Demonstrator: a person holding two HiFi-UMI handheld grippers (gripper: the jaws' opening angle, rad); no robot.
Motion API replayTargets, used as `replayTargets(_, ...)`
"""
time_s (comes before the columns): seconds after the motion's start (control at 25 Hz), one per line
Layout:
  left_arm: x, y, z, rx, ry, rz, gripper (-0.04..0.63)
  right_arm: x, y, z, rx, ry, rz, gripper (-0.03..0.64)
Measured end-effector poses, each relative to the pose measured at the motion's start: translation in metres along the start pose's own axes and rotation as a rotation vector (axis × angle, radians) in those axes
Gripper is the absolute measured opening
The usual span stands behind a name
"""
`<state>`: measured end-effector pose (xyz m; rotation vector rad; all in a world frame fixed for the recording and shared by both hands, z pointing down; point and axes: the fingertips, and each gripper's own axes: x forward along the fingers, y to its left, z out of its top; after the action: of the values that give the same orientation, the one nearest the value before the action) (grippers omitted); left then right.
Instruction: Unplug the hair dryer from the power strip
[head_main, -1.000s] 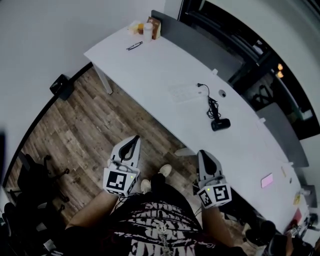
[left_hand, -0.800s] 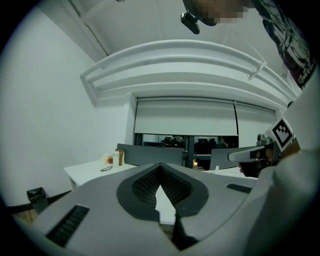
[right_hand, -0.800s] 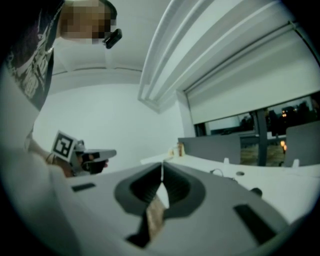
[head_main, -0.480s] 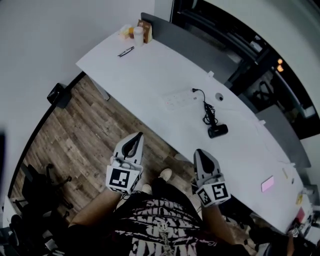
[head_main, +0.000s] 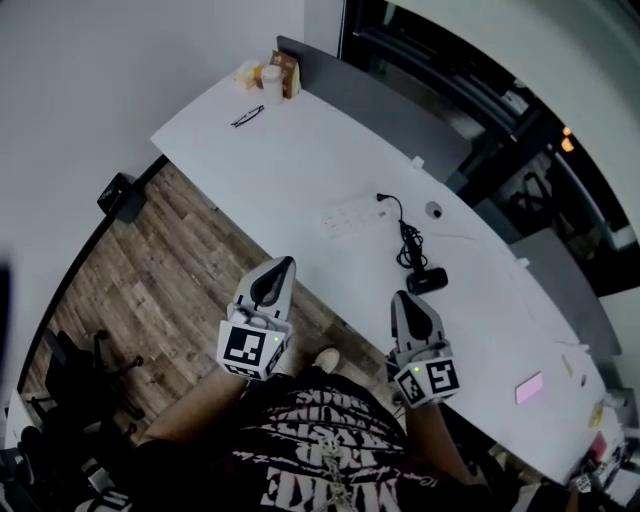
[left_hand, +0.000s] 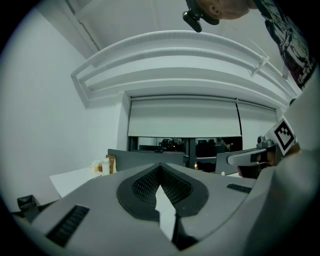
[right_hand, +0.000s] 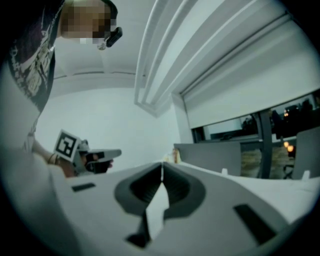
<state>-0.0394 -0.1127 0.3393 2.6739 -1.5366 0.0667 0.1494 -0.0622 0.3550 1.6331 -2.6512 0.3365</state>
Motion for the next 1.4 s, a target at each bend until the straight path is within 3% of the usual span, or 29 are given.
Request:
replayTargets(0.2,0.023,-0.005,0.013,0.029,-0.035,0.019,0.025,0.012,-0.023,0.008,-0.017,-0.030,0.020,0.032)
replayTargets(0.56,0.041,0.002,0.005,0.046,0.017,-0.003,0.025,0.033,-0.043,0.005,0.036,-0.027,-0.010,0.032)
replayTargets(0.72,0.060,0.000,-0.009,0.029,0.047,-0.050,0.025,0.045,-0.051,-0.006,0.043,0.007,-0.038,0.032)
replayTargets(1.12,0.121,0.048,-0.014,0.024,0.069,-0.131,0.025,0.113,-0.066,0.003,0.072,0.008,-0.113,0.032)
replayTargets(1.4,0.166,0.069,-0.049,-0.011,0.139,-0.220,0.025,0.172,-0.077,-0.024,0.115,0.079,-0.151,0.034)
